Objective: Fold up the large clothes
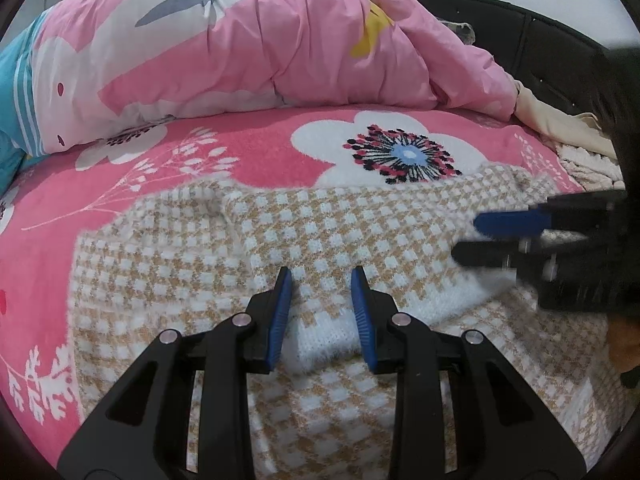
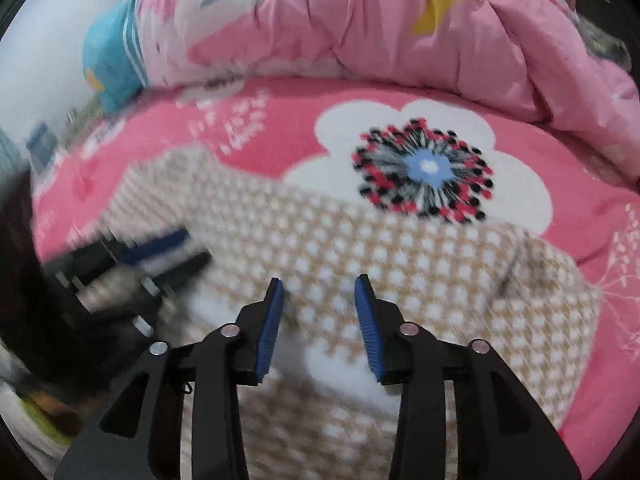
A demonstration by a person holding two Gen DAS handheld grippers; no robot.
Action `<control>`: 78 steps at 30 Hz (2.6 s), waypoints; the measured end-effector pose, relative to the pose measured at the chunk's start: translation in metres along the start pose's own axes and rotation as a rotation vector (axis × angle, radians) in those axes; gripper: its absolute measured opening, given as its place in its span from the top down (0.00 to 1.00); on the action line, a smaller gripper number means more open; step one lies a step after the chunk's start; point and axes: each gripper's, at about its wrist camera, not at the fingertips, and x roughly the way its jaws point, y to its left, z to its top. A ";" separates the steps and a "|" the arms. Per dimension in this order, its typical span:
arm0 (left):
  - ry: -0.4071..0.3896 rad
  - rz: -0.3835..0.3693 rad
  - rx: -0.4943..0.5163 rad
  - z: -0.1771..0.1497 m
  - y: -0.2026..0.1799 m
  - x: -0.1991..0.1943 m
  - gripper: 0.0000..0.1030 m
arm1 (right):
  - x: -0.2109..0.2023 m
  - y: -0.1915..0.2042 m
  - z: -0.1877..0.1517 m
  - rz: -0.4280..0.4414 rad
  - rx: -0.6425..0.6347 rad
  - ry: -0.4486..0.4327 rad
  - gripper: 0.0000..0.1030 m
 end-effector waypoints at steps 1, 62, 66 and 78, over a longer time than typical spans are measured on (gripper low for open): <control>-0.002 0.004 0.004 0.000 -0.001 0.000 0.71 | -0.003 0.001 -0.002 -0.013 -0.002 -0.001 0.60; 0.130 0.115 -0.193 -0.140 -0.009 -0.106 0.06 | -0.132 0.067 -0.210 -0.141 0.178 -0.074 0.11; 0.113 0.126 -0.184 -0.144 -0.012 -0.105 0.06 | -0.110 0.062 -0.209 -0.152 0.183 -0.038 0.11; 0.127 0.100 -0.193 -0.143 -0.006 -0.102 0.06 | -0.092 0.052 -0.214 -0.132 0.215 -0.013 0.06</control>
